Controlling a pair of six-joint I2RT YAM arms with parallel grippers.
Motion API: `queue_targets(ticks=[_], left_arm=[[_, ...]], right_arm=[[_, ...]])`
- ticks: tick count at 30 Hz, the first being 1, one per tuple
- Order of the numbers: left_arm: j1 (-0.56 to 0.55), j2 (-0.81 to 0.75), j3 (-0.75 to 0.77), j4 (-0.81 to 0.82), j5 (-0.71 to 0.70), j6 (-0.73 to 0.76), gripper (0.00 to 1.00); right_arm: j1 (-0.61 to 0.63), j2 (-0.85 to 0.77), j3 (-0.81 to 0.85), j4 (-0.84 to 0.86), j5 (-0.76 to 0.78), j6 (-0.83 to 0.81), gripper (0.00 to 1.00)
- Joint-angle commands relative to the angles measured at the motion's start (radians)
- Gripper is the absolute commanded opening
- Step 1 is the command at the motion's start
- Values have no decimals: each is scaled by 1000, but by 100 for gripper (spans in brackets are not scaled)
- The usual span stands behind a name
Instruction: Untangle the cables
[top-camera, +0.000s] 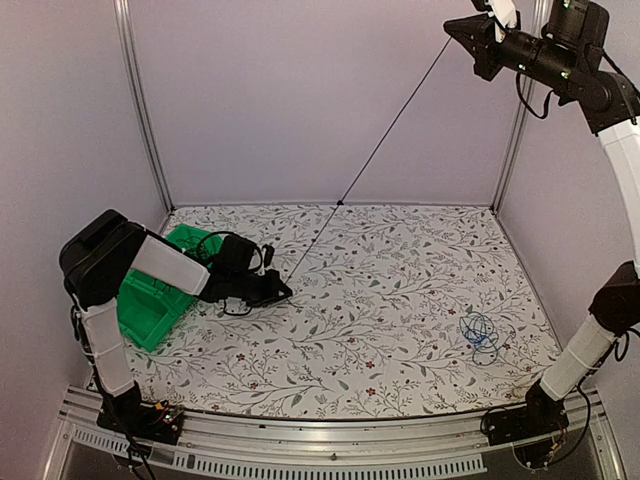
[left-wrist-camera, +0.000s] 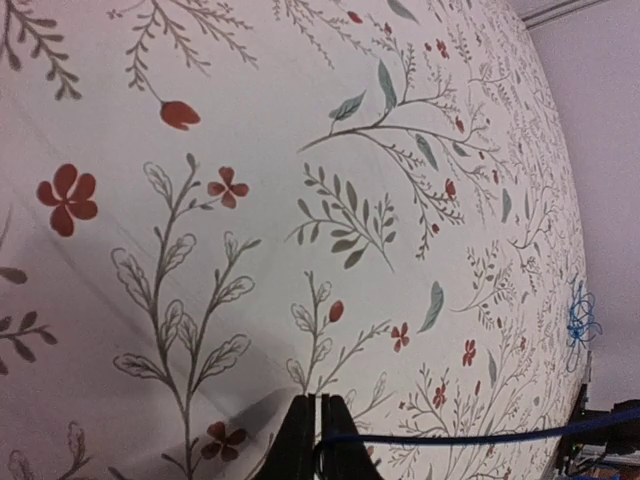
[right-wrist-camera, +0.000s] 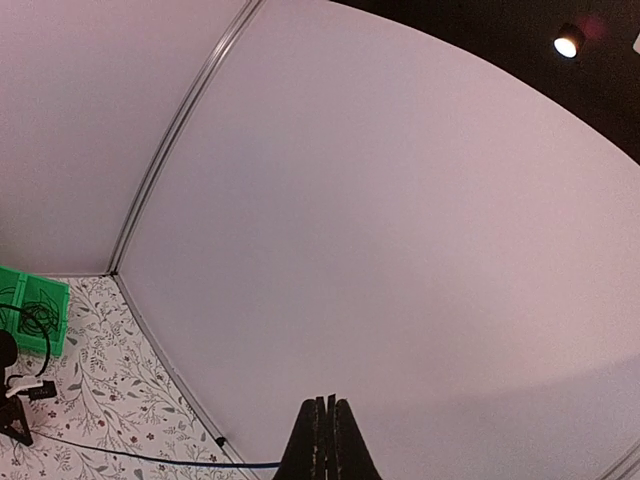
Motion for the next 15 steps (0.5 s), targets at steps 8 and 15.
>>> queue_targets(ticks=[8, 15], left_arm=[[17, -184, 90, -262, -127, 159, 0], [101, -409, 230, -543, -213, 270, 0]], right_arm=[[-22, -136, -352, 57, -174, 3, 0], [1, -210, -748, -2, -380, 92, 0]])
